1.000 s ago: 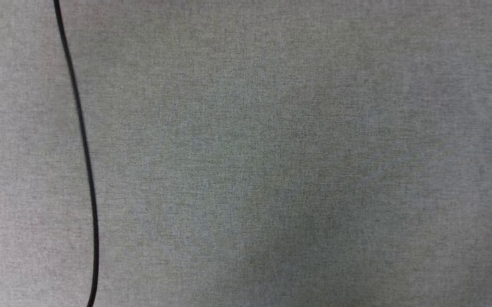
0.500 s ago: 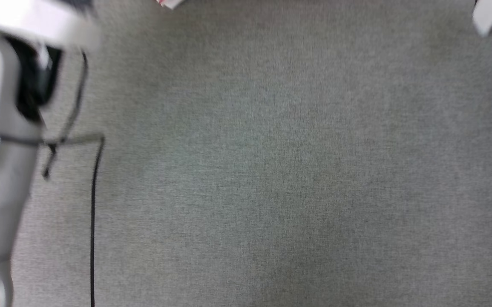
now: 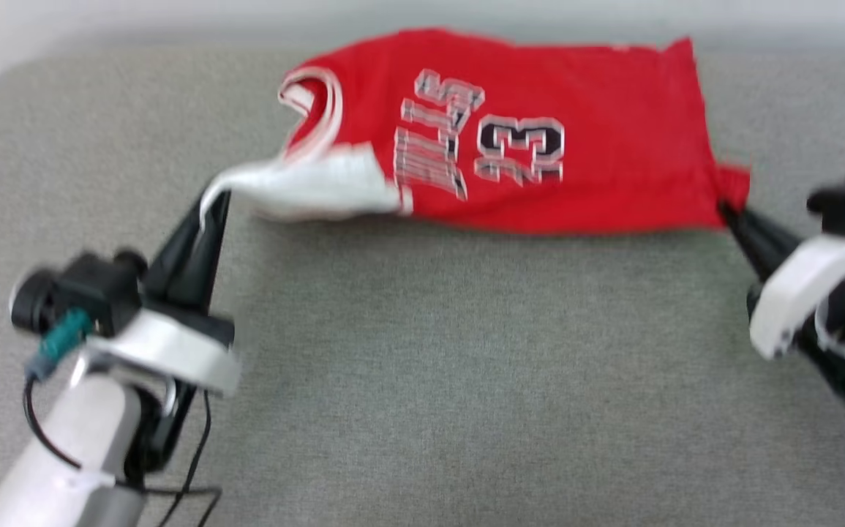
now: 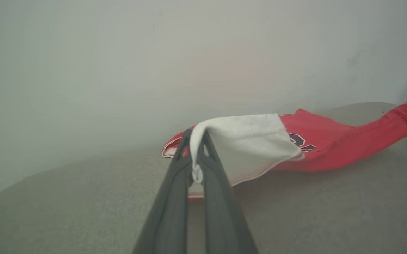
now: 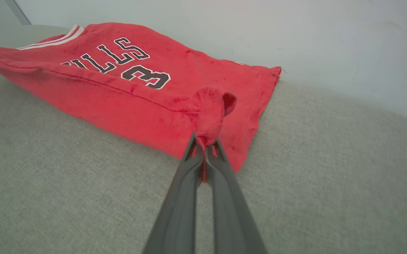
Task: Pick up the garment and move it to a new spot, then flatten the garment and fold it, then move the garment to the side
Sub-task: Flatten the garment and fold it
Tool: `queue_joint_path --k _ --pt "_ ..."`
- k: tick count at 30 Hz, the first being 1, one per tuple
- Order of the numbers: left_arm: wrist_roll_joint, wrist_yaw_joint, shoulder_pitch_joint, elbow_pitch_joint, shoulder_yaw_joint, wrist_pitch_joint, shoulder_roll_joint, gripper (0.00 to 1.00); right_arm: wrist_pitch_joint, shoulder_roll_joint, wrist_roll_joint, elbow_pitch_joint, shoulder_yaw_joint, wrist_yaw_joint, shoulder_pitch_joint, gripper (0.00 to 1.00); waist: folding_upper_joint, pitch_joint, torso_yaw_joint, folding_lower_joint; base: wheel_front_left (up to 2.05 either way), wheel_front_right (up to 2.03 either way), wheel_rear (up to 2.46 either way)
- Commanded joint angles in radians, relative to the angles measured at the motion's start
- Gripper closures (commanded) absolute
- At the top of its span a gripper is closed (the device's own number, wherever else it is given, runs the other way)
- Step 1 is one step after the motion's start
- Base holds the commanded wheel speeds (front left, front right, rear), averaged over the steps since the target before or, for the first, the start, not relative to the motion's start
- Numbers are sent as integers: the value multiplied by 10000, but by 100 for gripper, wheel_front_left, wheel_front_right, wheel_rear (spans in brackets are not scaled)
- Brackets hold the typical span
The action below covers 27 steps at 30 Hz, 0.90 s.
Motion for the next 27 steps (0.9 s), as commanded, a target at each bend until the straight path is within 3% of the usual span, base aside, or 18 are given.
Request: queue_joint_path --k 1,17,23,27 --pt "-171 123 606 -103 7 35 71 100 -12 -106 123 -111 -63 -15 546 100 -1 -563 -13 3 0 0 0" --pt "-2074 530 5305 -1048 -73 1241 476 100 190 -431 572 -1020 -378 -15 4388 100 -1 -2279 -31 3 0 0 0" --pt "-2907 427 6795 -1986 -322 2231 868 100 177 -704 793 -1585 -912 -15 5640 100 -1 -2663 21 3 0 0 0" --pt "-3395 601 7495 -2683 -397 2902 1131 100 314 -902 927 -2019 -1338 -15 6392 100 -1 -2753 17 3 0 0 0"
